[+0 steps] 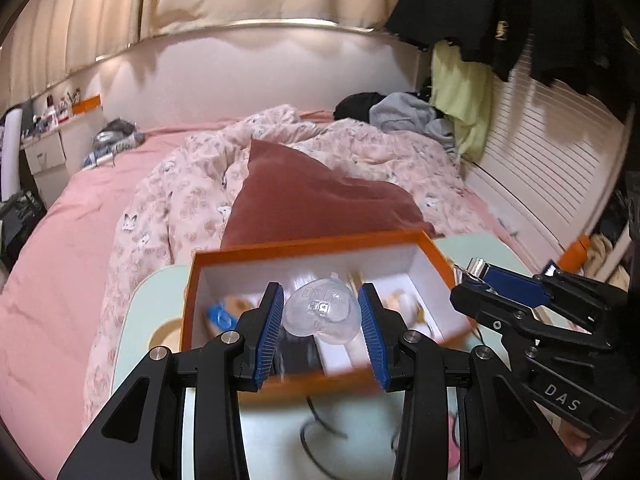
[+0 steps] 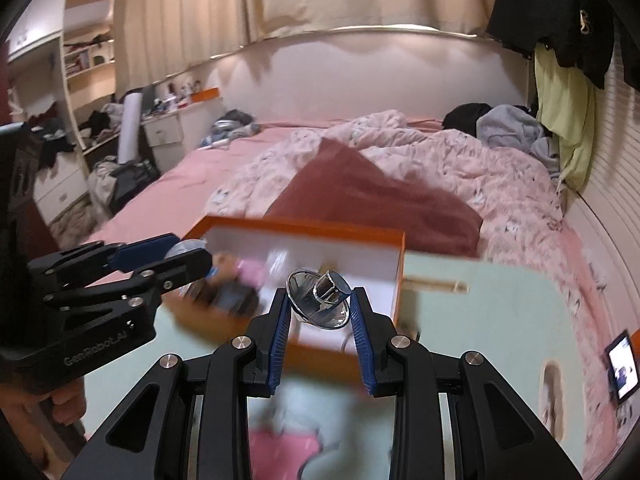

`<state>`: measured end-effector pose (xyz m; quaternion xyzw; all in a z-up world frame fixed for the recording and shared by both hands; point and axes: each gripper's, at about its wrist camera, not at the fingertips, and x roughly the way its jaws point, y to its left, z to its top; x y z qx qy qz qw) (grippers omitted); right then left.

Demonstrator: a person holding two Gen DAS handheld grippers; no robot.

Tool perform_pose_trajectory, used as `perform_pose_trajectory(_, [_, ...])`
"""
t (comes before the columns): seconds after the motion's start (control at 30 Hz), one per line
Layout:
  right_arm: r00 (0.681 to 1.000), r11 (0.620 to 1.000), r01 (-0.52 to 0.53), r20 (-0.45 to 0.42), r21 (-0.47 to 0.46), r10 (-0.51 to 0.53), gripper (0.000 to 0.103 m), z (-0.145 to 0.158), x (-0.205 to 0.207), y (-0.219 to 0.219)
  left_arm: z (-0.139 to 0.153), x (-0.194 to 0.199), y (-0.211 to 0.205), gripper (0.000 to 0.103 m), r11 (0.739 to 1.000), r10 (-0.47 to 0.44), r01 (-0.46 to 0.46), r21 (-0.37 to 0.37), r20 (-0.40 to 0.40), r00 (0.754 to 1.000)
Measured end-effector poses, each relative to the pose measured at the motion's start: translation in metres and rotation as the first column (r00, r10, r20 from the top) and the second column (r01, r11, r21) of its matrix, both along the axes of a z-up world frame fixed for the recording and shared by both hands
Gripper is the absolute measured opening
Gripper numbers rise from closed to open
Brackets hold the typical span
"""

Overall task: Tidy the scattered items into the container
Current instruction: 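Carry the clear item into the box with the left gripper while the right carries the jar in, then open both grippers in the box and withdraw them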

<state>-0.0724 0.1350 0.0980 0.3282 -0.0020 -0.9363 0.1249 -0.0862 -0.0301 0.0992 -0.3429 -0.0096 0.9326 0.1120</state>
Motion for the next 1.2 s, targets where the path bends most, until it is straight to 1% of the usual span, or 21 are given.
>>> perform_pose_trajectory(0.1, [0.999, 0.999, 0.018, 0.050, -0.026, -0.016, 0.029, 0.002, -0.033, 0.001, -0.013, -0.024, -0.001, 0.040, 1.000, 0.011, -0.010, -0.007, 0.062, 0.998])
perform_pose_trajectory(0.2, [0.996, 1.000, 0.026, 0.087, -0.010, -0.025, 0.029, -0.005, -0.056, -0.001, -0.029, -0.038, -0.001, 0.040, 0.999, 0.020, -0.017, -0.028, 0.106, 0.994])
perform_pose_trajectory(0.33, [0.992, 0.999, 0.034, 0.123, 0.016, -0.036, 0.029, -0.018, -0.070, -0.003, -0.042, -0.047, -0.003, 0.040, 1.000, 0.025, -0.026, 0.002, 0.154, 0.988])
perform_pose_trajectory(0.47, [0.989, 0.999, 0.035, 0.145, 0.017, -0.037, 0.029, -0.029, -0.076, -0.003, -0.046, -0.049, -0.003, 0.040, 1.000, 0.028, -0.028, 0.000, 0.164, 0.986])
perform_pose_trajectory(0.57, [0.988, 0.998, 0.056, 0.144, 0.022, -0.059, 0.032, -0.031, -0.079, 0.001, -0.046, -0.050, -0.005, 0.040, 1.000, 0.012, -0.017, 0.026, 0.179, 0.984])
perform_pose_trajectory(0.63, [0.988, 0.998, 0.066, 0.143, 0.003, -0.066, 0.034, -0.027, -0.080, 0.006, -0.042, -0.049, -0.007, 0.045, 0.999, 0.024, -0.028, 0.022, 0.162, 0.986])
perform_pose_trajectory(0.67, [0.988, 0.998, 0.068, 0.138, -0.013, -0.065, 0.035, -0.025, -0.079, 0.008, -0.039, -0.047, -0.008, 0.052, 0.999, 0.035, -0.038, 0.016, 0.149, 0.988])
perform_pose_trajectory(0.7, [0.990, 0.997, 0.071, 0.128, -0.030, -0.067, 0.036, -0.021, -0.078, 0.011, -0.036, -0.046, -0.009, 0.061, 0.999, 0.045, -0.047, 0.015, 0.138, 0.989])
perform_pose_trajectory(0.73, [0.991, 0.996, 0.079, 0.115, -0.044, -0.073, 0.042, -0.016, -0.076, 0.014, -0.032, -0.044, -0.011, 0.064, 0.998, 0.055, -0.057, 0.018, 0.126, 0.990])
perform_pose_trajectory(0.77, [0.991, 0.994, 0.091, 0.102, -0.053, -0.085, 0.047, -0.012, -0.073, 0.018, -0.028, -0.041, -0.013, 0.064, 0.998, 0.059, -0.062, 0.029, 0.115, 0.992])
perform_pose_trajectory(0.87, [0.992, 0.991, 0.108, 0.072, -0.081, -0.103, 0.047, 0.000, -0.061, 0.026, -0.015, -0.028, -0.018, 0.064, 0.997, 0.047, -0.053, 0.062, 0.095, 0.994])
perform_pose_trajectory(0.97, [0.993, 0.988, 0.110, 0.056, -0.110, -0.104, 0.047, 0.008, -0.037, 0.033, -0.009, -0.007, -0.016, 0.064, 0.999, 0.042, -0.044, 0.025, 0.080, 0.996])
perform_pose_trajectory(1.03, [0.993, 0.987, 0.108, 0.055, -0.120, -0.102, 0.048, 0.008, -0.016, 0.034, -0.010, 0.010, -0.013, 0.065, 0.999, 0.034, -0.034, 0.005, 0.085, 0.996])
perform_pose_trajectory(1.07, [0.993, 0.987, 0.104, 0.060, -0.124, -0.098, 0.048, 0.004, -0.003, 0.035, -0.013, 0.019, -0.011, 0.065, 1.000, 0.027, -0.028, 0.009, 0.091, 0.995])
perform_pose_trajectory(1.1, [0.994, 0.987, 0.099, 0.065, -0.126, -0.092, 0.049, 0.000, 0.008, 0.034, -0.018, 0.029, -0.009, 0.070, 1.000, 0.016, -0.019, 0.024, 0.098, 0.995])
perform_pose_trajectory(1.13, [0.994, 0.988, 0.093, 0.072, -0.122, -0.084, 0.051, -0.006, 0.019, 0.033, -0.025, 0.040, -0.006, 0.072, 0.999, 0.005, -0.009, 0.046, 0.103, 0.995])
perform_pose_trajectory(1.2, [0.993, 0.993, 0.078, 0.096, -0.088, -0.070, 0.052, -0.022, 0.038, 0.028, -0.040, 0.057, -0.002, 0.073, 0.996, -0.011, 0.000, 0.093, 0.116, 0.993])
